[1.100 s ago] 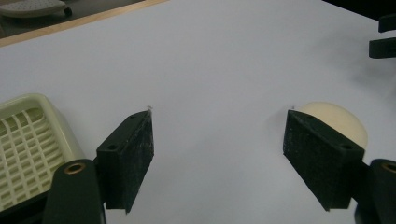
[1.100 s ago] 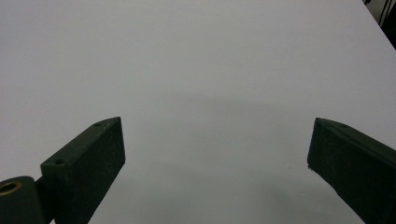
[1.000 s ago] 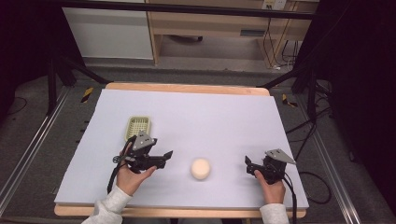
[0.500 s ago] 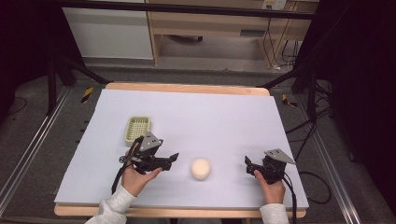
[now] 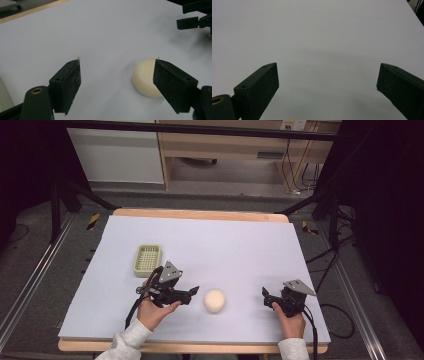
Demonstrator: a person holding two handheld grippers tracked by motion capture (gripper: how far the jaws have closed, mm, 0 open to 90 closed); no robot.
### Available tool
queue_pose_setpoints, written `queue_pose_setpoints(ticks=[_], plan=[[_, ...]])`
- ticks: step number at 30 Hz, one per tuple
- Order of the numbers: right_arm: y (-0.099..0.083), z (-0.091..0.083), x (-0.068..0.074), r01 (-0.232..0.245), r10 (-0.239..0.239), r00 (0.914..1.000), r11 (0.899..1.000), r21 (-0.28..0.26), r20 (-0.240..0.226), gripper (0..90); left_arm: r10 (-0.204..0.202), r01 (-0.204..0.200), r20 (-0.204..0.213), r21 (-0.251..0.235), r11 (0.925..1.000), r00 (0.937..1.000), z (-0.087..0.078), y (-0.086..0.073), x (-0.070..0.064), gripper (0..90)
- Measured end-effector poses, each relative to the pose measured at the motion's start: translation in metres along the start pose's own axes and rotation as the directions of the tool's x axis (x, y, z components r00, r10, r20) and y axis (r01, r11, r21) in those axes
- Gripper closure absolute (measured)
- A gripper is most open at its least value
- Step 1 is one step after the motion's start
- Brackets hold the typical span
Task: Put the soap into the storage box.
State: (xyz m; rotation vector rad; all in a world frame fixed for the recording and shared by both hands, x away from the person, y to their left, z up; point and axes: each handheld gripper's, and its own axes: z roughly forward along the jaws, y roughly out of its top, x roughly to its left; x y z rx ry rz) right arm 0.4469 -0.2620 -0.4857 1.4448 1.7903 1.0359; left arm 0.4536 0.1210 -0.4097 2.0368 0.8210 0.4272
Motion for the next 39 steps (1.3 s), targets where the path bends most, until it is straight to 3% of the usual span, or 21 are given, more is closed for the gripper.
queue_pose_setpoints(ticks=[14,39], plan=[[0.0,0.0,0.0,-0.001,0.001,1.0,1.0,0.006,-0.006,4.4,0.012,-0.012,0.032,0.008,0.9999,0.9994,0.009,0.006,-0.013,21.9],[0.0,0.001,0.0,0.0,0.0,1.0,1.0,0.007,-0.008,4.5,0.044,-0.049,0.073,0.07,0.9963,0.9964,0.036,0.007,-0.036,20.1]])
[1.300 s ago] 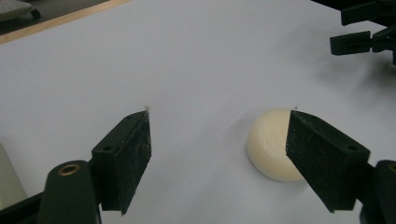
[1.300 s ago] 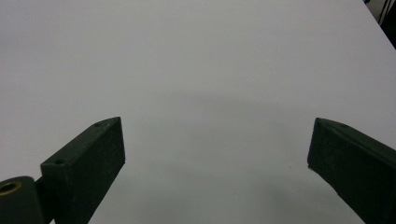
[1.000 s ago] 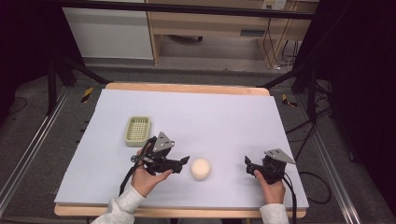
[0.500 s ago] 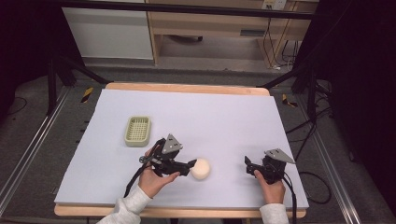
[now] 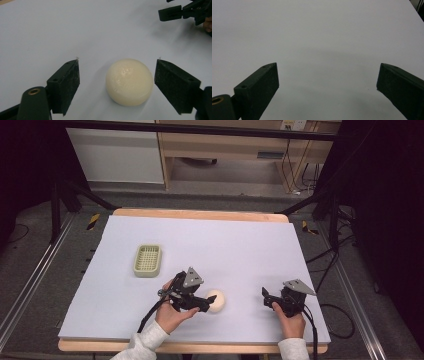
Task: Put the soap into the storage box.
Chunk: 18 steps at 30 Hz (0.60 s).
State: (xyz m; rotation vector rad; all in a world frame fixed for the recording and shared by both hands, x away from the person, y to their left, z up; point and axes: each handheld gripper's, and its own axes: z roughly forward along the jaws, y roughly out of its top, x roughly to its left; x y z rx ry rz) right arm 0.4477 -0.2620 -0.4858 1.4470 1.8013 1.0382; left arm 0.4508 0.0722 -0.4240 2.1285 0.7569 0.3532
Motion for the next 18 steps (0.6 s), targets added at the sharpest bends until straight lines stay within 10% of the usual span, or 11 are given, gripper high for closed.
queue_pose_setpoints(ticks=[18], plan=[[0.0,0.0,0.0,0.0,0.0,1.0,1.0,0.003,0.0,4.5,0.003,-0.003,0.01,0.043,0.9991,0.9999,0.015,-0.001,-0.005,15.6]])
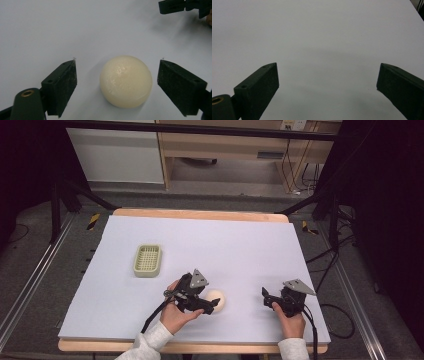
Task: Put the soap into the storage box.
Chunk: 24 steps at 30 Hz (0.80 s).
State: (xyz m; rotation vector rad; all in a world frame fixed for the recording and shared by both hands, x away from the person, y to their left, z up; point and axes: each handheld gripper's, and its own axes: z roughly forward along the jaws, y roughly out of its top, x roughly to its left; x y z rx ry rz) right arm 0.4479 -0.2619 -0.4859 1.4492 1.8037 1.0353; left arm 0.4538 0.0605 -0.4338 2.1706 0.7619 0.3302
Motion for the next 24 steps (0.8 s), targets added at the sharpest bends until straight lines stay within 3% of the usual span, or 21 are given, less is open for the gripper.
queue_pose_setpoints(ticks=[24], plan=[[0.0,0.0,0.0,0.003,-0.003,1.0,1.0,0.001,-0.001,4.5,-0.004,0.004,0.003,0.053,0.9986,1.0,0.018,-0.003,-0.007,13.0]])
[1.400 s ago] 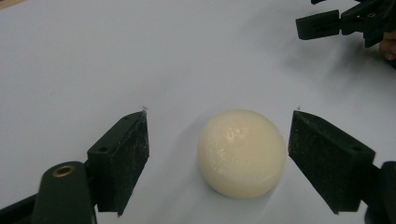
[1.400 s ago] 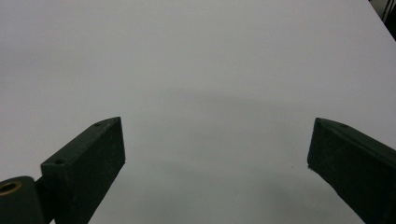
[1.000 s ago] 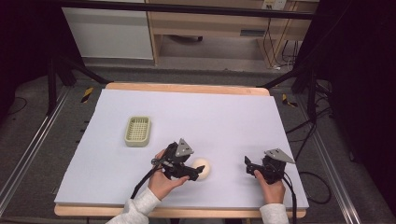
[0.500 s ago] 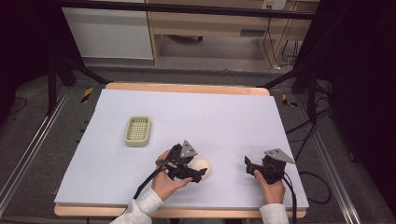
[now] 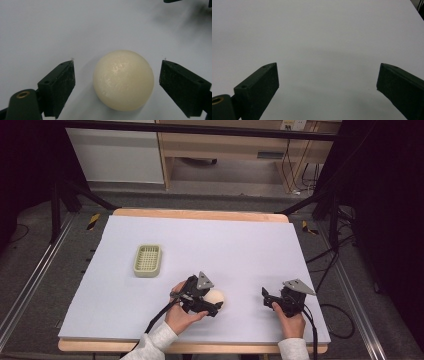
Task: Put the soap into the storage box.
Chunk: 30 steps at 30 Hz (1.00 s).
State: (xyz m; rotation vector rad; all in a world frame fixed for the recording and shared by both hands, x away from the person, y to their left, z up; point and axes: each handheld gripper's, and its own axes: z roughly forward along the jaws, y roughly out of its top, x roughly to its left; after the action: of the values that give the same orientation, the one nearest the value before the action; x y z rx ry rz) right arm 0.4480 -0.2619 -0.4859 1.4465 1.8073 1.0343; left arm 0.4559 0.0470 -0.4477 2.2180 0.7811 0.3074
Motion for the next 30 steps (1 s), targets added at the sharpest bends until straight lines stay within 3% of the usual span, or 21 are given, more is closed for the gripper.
queue_pose_setpoints(ticks=[20,30], plan=[[0.0,0.0,0.0,0.0,0.0,1.0,1.0,0.002,-0.001,4.5,0.005,-0.005,0.018,0.043,0.999,0.9998,0.016,-0.002,-0.005,14.2],[0.0,0.0,0.0,-0.001,0.001,1.0,1.0,0.002,-0.002,4.6,0.02,-0.019,-0.003,0.059,0.9981,0.9998,0.022,-0.003,-0.005,18.2]])
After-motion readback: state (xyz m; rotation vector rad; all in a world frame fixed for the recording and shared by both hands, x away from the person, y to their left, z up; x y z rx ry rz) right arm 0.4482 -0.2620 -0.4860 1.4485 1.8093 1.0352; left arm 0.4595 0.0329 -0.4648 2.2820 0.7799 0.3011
